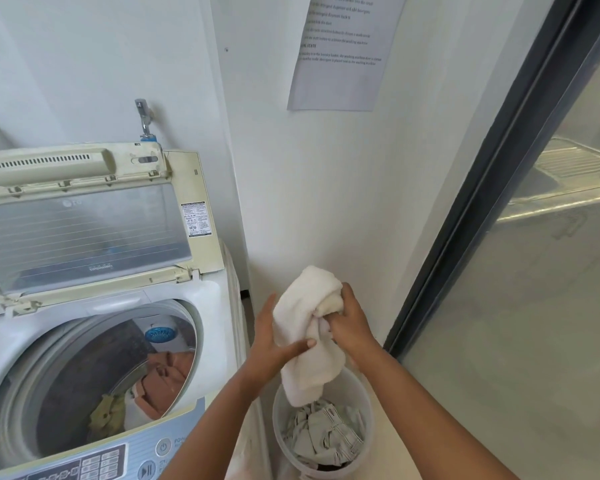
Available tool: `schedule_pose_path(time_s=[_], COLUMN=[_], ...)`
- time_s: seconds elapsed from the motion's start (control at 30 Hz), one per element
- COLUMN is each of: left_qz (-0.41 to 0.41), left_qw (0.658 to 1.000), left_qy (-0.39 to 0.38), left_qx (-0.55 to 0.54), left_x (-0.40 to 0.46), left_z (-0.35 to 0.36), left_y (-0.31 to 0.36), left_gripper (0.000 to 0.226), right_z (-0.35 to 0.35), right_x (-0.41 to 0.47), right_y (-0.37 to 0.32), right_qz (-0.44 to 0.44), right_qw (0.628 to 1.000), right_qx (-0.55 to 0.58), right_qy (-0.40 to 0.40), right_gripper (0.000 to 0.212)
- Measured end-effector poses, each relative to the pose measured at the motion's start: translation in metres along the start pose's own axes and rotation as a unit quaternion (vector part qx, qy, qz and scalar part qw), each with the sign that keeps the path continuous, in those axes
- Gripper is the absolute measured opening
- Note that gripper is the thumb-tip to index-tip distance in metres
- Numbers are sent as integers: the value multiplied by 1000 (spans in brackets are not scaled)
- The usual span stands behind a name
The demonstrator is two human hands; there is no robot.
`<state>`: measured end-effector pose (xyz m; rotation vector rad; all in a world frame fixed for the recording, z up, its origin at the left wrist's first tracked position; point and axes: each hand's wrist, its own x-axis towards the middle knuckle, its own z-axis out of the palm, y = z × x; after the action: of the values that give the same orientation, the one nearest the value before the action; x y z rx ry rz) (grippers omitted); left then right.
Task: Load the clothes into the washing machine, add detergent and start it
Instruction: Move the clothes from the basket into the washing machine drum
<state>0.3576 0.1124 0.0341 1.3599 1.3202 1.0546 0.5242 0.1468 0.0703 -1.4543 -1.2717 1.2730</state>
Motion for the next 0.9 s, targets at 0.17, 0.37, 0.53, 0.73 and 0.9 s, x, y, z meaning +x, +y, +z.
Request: schedule_pose_path(time_s=[0.17,0.37,0.53,0.73,0.9], left_qz=[29,-4,21,54,44], left_qw=[998,991,981,976,976], left_qy=[30,132,195,212,183], left_qx=[-46,-22,-4,16,-106], left_x=[-6,0,3,5,10], left_z=[13,12,9,6,6], left_y=[1,-2,8,19,26], left_gripper=[88,44,32,39,32], right_z=[4,-10,-30,-50,-62], right_x=[0,2,4,2,5], right_y=[-1,16,36,33,28], right_qz=[99,149,224,89,127], right_qw=[922,934,959,984,979], right_qx=[373,322,165,140,149], right_qy=[-23,-44,61,64,-56], right_gripper=[26,41,65,75,115])
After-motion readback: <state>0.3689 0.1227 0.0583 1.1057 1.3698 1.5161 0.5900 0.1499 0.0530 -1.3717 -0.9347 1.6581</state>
